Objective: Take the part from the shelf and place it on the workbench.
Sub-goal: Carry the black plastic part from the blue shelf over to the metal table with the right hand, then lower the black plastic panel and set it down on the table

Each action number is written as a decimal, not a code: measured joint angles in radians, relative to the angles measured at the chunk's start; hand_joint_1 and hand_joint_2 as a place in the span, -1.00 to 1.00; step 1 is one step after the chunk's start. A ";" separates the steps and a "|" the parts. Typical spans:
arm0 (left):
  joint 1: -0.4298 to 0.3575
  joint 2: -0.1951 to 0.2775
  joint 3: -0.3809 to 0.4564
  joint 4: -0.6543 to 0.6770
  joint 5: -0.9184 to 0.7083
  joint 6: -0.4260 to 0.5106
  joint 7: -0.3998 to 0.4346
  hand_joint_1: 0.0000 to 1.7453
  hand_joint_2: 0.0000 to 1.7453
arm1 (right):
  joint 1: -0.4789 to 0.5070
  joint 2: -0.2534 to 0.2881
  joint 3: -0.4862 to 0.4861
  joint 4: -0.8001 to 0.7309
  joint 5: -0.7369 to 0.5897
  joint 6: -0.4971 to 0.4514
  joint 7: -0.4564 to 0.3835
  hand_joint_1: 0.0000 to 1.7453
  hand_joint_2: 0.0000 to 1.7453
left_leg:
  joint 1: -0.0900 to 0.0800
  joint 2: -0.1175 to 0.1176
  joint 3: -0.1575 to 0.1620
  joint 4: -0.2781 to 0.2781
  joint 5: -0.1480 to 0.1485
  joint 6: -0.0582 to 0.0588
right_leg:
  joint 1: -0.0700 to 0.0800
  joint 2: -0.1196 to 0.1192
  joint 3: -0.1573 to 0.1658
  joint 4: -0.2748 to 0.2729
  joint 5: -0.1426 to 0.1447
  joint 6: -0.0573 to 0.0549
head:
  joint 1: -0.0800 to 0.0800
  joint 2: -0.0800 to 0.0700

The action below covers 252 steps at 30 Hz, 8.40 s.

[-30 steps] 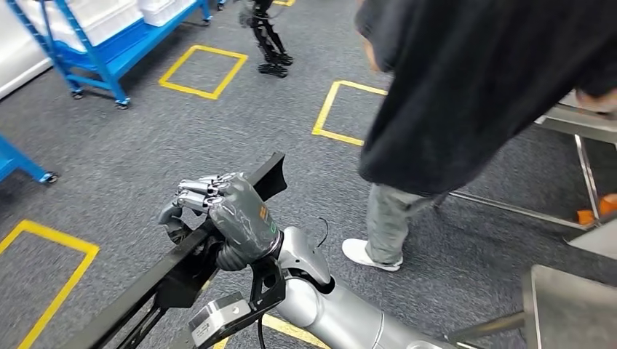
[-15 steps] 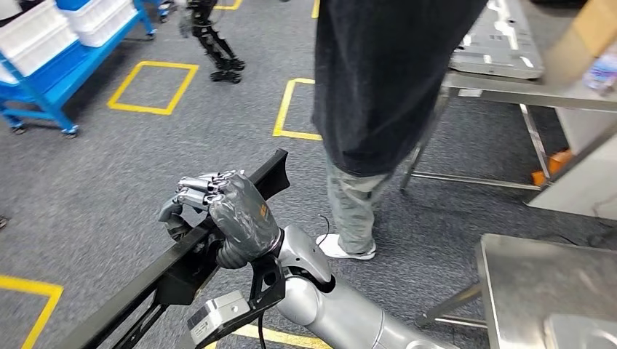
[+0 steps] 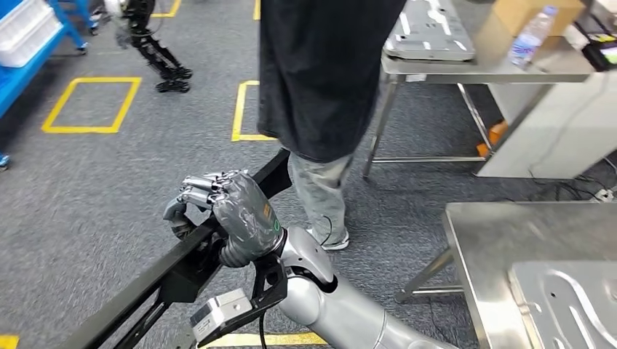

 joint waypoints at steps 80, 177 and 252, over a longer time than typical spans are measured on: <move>0.007 -0.041 -0.009 0.000 0.038 0.023 -0.021 -1.00 1.00 | -0.082 -0.289 -0.463 0.149 0.319 -0.110 0.164 1.00 1.00 | 0.007 -0.122 -0.044 0.053 0.005 -0.025 | -0.001 0.104 0.104 -0.202 0.074 -0.024 | 0.001 0.000; -0.003 -0.050 -0.077 0.000 0.090 -0.069 -0.068 -1.00 -1.00 | -0.506 -0.419 -0.623 0.861 0.779 0.268 0.461 -1.00 -1.00 | -0.007 -0.053 -0.044 0.011 0.037 0.010 | 0.001 0.006 0.089 -0.166 0.044 0.005 | 0.014 0.000; 0.005 -0.034 -0.053 0.000 0.126 -0.080 0.018 -1.00 -1.00 | -0.356 -0.262 -0.604 0.532 -0.105 0.301 0.126 -1.00 -1.00 | -0.007 -0.049 -0.143 0.012 0.142 -0.026 | 0.001 0.001 0.210 -0.229 0.011 -0.019 | 0.013 0.000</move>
